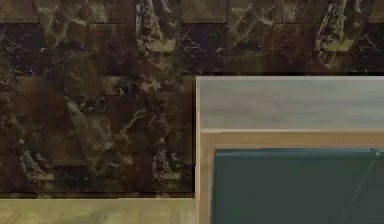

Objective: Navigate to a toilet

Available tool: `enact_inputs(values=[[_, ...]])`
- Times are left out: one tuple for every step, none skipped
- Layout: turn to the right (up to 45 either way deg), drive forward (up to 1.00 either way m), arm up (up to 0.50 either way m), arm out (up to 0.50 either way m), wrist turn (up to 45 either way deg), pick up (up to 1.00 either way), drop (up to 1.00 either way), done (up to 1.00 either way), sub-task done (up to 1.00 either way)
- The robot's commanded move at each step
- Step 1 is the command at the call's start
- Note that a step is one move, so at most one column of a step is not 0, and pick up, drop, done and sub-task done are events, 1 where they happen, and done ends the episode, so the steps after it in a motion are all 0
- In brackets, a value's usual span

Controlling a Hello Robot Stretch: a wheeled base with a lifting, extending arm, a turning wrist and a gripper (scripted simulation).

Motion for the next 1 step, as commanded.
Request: enact_inputs(values=[[-45.0,0.00,0.00,0.00,0.0,0.00,0.00,0.00,0.00]])
